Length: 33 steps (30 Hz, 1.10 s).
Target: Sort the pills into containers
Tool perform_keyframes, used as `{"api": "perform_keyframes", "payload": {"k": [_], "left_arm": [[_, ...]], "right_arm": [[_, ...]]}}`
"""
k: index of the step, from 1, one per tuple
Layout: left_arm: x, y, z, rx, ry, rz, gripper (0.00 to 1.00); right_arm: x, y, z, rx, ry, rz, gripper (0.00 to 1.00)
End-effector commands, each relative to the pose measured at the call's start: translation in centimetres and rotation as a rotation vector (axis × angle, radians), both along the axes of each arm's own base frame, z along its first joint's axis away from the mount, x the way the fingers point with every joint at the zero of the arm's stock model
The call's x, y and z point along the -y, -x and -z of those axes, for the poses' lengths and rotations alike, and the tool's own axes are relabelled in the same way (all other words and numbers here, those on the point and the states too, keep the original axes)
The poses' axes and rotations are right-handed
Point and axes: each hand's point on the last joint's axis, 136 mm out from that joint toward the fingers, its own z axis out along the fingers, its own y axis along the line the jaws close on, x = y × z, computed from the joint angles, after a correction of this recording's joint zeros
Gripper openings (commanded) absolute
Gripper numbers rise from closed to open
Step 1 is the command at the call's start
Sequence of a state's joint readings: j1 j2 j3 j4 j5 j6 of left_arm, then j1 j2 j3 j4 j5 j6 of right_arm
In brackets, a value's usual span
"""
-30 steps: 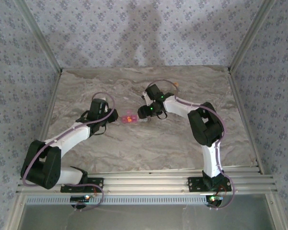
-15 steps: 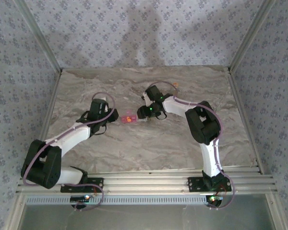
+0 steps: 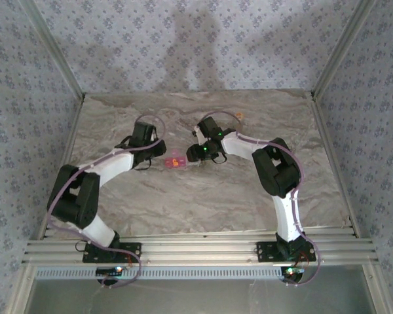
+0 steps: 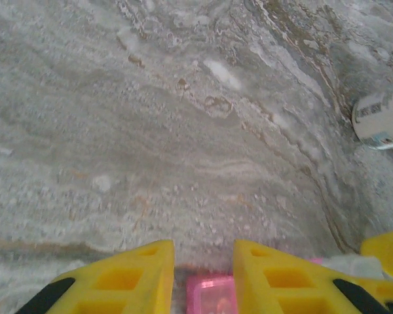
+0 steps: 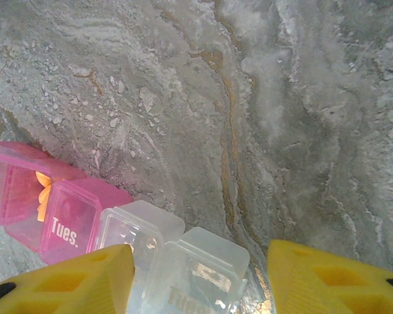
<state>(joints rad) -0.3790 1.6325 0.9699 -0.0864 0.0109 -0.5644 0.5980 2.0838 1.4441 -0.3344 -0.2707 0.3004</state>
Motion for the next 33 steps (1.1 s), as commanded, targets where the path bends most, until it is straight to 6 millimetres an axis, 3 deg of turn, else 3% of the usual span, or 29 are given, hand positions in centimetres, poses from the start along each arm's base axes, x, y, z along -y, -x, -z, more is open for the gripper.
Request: {"api": "perform_keyframes", "payload": {"k": [1,7,11,27,33], "left_arm": [[0.2,-1.1,1.0,-0.048,-0.037,0.027,0.29],[1.7,-2.9,1.6,-0.086,-0.039,0.075,0.29],[2.6,-3.2,1.9,-0.121,-0.04,0.127,0.26],[4.2,1.0,1.6,-0.13,-0.137,0.252,0.06],[4.4,2.0,1.5,-0.129,-0.189,0.268,0.04]], "right_arm": [[1.4,1.5,2.9,-0.066,0.08,0.023,0.57],[1.7,1.7,3.0,-0.068,0.079,0.023,0.57],[1.7,1.7,3.0,-0.07,0.072,0.025,0.57],[2.0,1.4,3.3,-0.071,0.073,0.039,0.57],[2.1,1.5,3.4,-0.072,0.08,0.041,0.57]]}}
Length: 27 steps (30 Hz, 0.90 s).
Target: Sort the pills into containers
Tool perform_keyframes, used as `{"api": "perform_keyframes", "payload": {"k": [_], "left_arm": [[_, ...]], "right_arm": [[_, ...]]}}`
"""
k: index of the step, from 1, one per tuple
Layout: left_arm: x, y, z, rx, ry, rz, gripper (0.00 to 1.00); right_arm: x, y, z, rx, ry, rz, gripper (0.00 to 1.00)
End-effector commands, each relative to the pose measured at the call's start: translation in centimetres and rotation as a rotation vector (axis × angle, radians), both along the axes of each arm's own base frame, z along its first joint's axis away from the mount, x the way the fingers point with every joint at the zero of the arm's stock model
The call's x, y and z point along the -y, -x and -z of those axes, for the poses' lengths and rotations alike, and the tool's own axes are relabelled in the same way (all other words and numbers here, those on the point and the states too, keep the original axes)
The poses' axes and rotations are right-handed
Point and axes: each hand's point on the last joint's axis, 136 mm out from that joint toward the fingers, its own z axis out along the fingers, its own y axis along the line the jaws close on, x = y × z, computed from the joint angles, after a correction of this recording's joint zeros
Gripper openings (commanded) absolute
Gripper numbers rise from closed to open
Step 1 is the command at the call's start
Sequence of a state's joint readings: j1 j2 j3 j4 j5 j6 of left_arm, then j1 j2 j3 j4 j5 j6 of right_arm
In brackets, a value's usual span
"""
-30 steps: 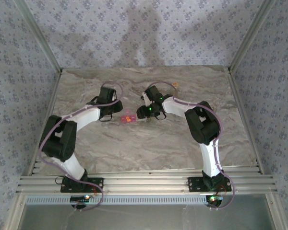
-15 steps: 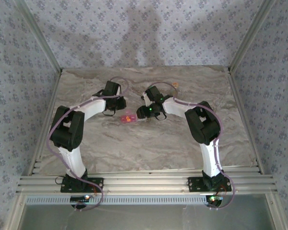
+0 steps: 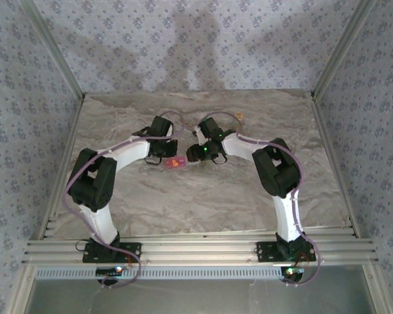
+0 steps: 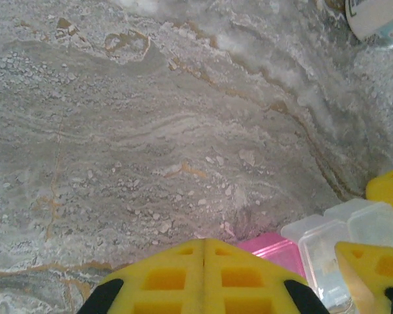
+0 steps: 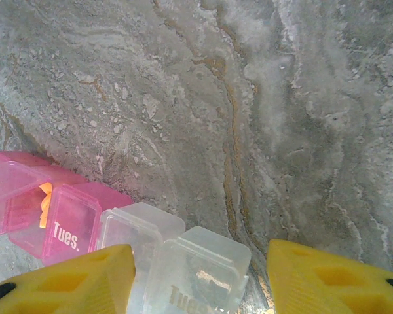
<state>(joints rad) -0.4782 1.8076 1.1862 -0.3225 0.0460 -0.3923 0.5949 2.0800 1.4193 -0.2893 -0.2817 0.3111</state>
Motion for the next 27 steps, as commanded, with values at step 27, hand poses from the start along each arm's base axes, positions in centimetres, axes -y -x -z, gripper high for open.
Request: {"api": "perform_keyframes", "payload": {"k": [27], "left_arm": [[-1.1,4.1,3.7,0.015,-0.127,-0.058,0.0]], "right_arm": [[2.6,2.2,4.3,-0.095,0.122,0.031,0.57]]}}
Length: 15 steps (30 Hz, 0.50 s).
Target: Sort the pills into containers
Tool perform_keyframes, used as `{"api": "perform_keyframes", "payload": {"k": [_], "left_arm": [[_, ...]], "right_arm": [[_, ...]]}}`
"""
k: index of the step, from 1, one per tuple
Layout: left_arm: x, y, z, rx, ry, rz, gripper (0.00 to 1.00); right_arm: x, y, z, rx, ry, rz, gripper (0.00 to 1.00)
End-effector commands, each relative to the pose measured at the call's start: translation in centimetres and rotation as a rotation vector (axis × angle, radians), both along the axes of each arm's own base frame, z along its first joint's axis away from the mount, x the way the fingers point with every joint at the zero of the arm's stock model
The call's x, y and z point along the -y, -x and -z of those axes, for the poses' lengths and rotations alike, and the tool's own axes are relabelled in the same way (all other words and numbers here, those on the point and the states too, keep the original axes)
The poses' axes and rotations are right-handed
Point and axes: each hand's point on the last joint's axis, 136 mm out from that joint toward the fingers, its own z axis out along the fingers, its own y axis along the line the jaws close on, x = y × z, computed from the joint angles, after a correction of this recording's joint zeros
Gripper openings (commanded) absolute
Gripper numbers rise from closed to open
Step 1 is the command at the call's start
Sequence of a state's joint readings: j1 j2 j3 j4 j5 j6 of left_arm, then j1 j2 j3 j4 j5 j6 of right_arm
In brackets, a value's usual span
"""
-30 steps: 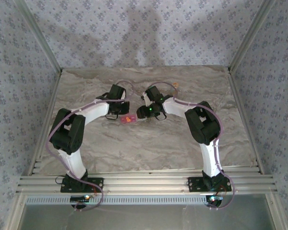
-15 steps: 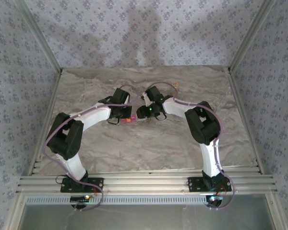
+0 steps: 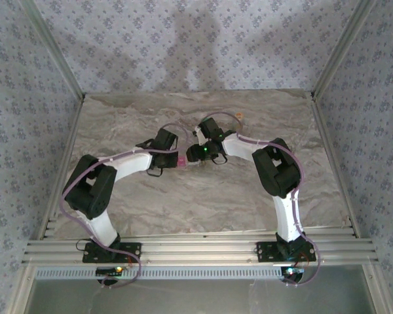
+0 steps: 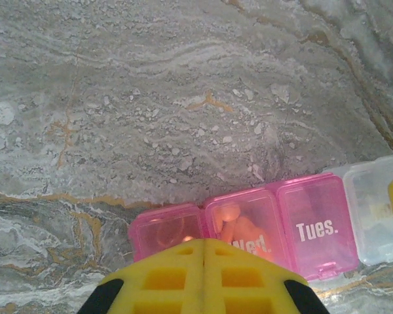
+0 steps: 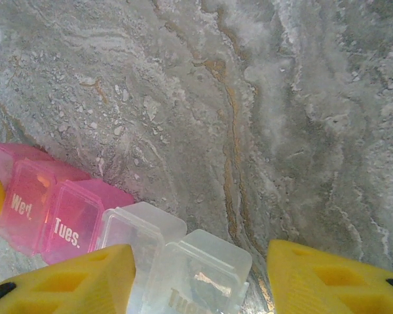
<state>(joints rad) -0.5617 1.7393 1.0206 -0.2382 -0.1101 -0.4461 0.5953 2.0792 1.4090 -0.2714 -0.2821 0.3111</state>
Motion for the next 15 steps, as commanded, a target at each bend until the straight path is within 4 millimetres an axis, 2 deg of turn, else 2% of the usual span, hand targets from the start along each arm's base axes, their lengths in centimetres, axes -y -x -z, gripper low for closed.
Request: {"api": "perform_keyframes", "payload": {"k": [1,8,15], "left_arm": [[-0.5,1.0,1.4,-0.017,-0.028,-0.022,0.0],[0.3,-0.1,-2.9,0.053,0.004,-0.005,0.0],[1.7,-0.6,-3.6,0.056,0.003,0.028,0.0]], "right_arm": [[2.7,2.2,4.2,-0.102,0.126,0.032,0.57],[2.7,2.1,4.1,-0.099,0.127,0.029,0.57],[2.7,2.1,3.9,-0.098,0.123,0.03,0.57]]}}
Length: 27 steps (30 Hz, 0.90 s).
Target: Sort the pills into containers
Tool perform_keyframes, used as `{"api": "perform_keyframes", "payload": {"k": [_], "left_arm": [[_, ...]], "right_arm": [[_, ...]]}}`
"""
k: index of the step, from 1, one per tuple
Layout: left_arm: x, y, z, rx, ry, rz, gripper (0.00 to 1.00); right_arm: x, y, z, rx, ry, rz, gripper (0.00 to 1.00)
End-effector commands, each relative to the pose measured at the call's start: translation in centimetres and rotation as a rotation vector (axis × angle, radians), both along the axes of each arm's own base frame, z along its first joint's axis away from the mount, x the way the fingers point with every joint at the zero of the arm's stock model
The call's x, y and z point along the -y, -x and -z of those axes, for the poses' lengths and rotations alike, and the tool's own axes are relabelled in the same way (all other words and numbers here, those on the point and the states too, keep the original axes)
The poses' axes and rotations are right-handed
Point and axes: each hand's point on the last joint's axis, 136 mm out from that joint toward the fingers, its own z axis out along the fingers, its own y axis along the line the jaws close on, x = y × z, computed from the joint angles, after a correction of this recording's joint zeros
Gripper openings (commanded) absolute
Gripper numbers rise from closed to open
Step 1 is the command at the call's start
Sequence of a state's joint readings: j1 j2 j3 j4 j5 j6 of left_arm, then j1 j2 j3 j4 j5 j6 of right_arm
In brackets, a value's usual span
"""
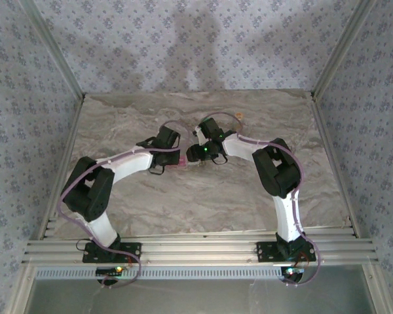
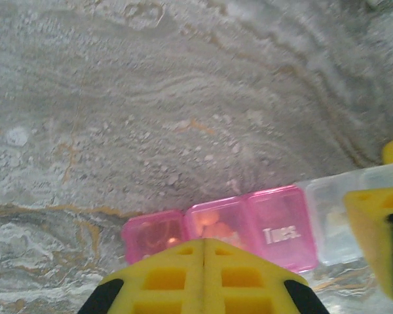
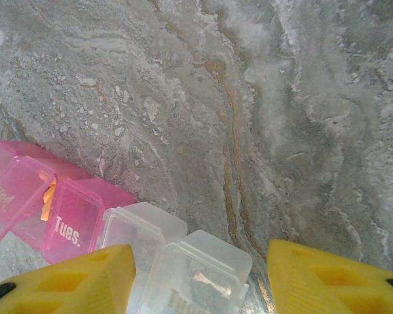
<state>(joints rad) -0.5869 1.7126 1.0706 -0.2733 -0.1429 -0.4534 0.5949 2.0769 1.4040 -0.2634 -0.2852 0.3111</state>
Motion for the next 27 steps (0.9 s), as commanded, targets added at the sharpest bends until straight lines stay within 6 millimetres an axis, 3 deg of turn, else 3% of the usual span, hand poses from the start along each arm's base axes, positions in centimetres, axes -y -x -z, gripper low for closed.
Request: {"api": "perform_keyframes", "payload": {"k": [1,15,24,27], "left_arm": [[0.8,-0.1,-1.1,0.006,-0.004,0.029,0.0],[0.7,0.2,-0.1,-0.019,-0.013,0.026,0.0],[0.2,1.8,5.1,-0.093,0.0,-0.005,0.0],[0.4,1.9,5.6,-0.104,-0.002,-0.006,0.0]], "right_arm": [[2.8,2.1,4.0,-0.102,0.127,0.033,0.57],[2.6,2.1,4.1,-0.107,0.123,0.025,0.57],[2.6,2.0,4.3,-0.112,0.121,0.024,0.57],[2.7,2.1,4.3,-0.113,0.122,0.024,0.57]]}}
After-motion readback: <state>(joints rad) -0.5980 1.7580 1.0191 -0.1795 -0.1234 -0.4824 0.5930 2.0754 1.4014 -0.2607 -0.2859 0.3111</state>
